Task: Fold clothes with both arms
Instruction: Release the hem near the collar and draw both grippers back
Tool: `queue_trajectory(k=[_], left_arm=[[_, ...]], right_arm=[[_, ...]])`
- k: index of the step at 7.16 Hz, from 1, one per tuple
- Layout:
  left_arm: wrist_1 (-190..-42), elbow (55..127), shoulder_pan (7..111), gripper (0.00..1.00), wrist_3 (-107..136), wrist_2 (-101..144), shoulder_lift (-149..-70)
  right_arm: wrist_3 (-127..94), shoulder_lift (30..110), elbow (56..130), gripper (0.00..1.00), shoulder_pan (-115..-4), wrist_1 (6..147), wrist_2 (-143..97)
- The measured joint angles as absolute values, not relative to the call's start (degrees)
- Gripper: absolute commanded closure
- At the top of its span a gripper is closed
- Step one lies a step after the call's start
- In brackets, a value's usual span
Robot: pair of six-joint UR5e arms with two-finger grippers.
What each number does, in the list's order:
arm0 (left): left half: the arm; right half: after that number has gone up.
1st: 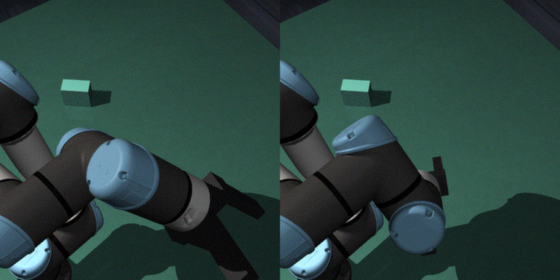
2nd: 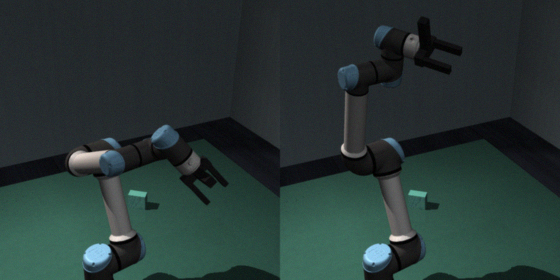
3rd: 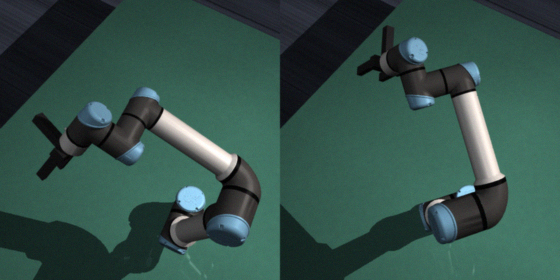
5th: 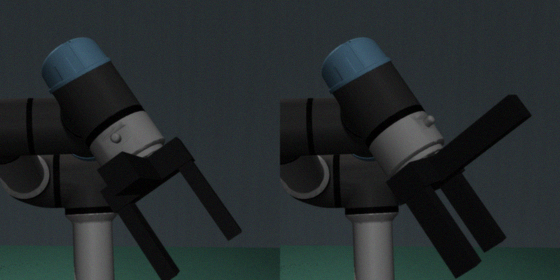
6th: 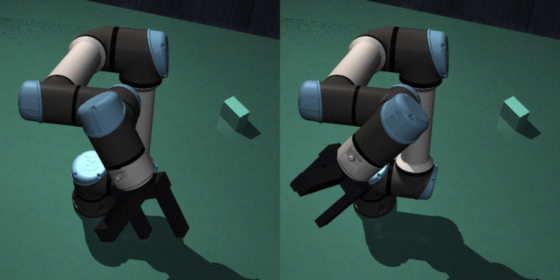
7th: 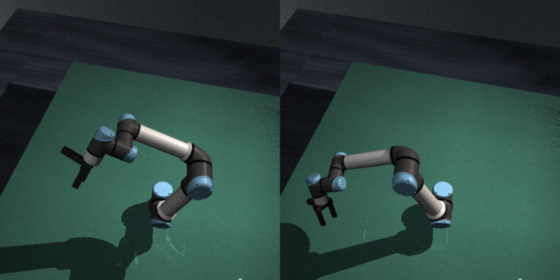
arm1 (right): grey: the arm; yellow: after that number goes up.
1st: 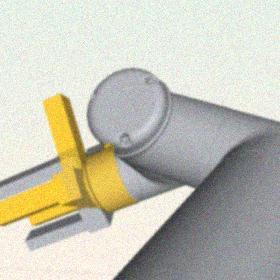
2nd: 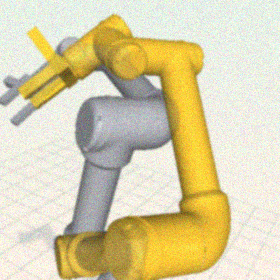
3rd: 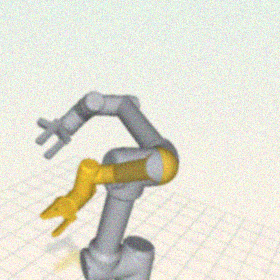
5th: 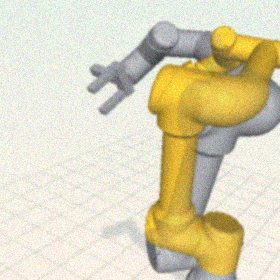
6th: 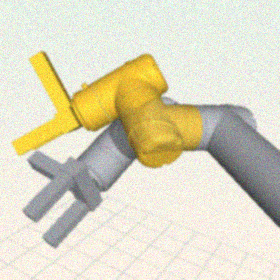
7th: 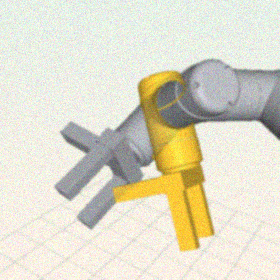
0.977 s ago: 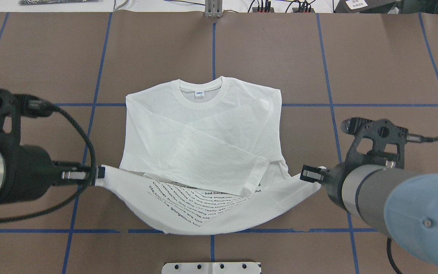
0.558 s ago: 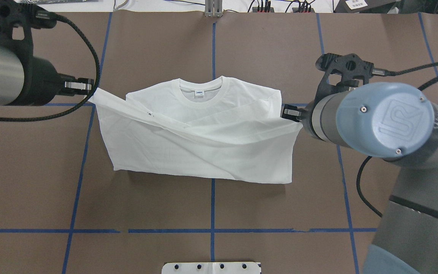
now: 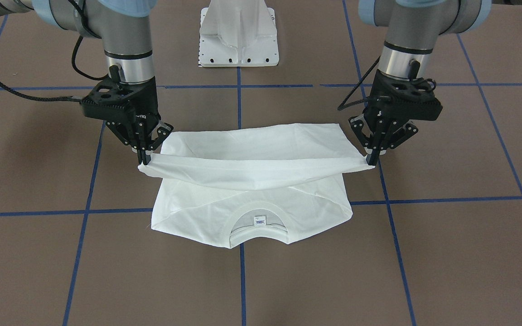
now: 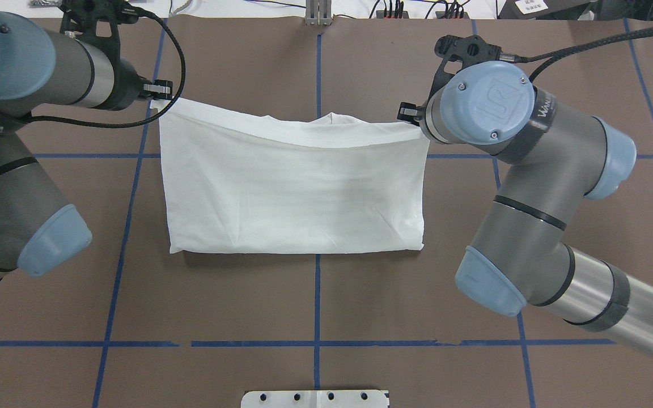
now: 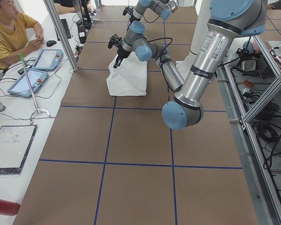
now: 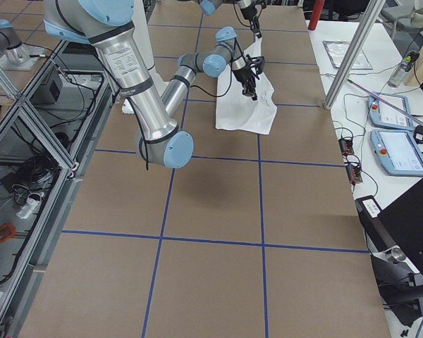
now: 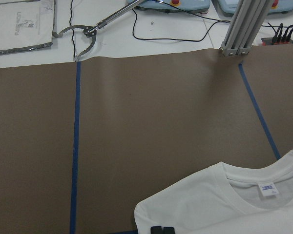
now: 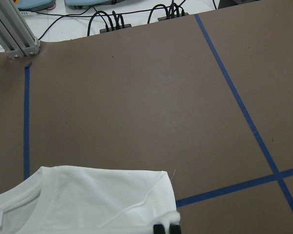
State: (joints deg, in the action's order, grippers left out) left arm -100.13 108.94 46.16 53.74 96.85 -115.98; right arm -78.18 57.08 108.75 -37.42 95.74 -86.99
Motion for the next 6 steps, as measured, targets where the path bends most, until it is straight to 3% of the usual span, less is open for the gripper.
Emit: queue_trajectory(k=[3, 4, 5, 6], left_arm=[[-112.0, 95.3, 43.1, 1.00, 53.7, 94.5, -117.9], [-114.2, 91.9, 42.7, 0.88, 53.3, 94.2, -118.8], [-115.4, 90.3, 42.7, 0.01, 51.3, 94.1, -119.1], [-116.0, 90.7, 42.9, 0.00, 48.6, 94.4, -119.0]], right_arm=[[-77.4, 54.9, 101.1, 1.00, -37.4, 94.3, -87.0], [-76.9, 54.5, 98.6, 0.01, -37.4, 93.3, -86.9], [-76.7, 53.7, 95.8, 0.00, -37.4, 91.4, -86.8], [-76.5, 52.7, 93.7, 0.00, -37.7, 89.5, -87.4]])
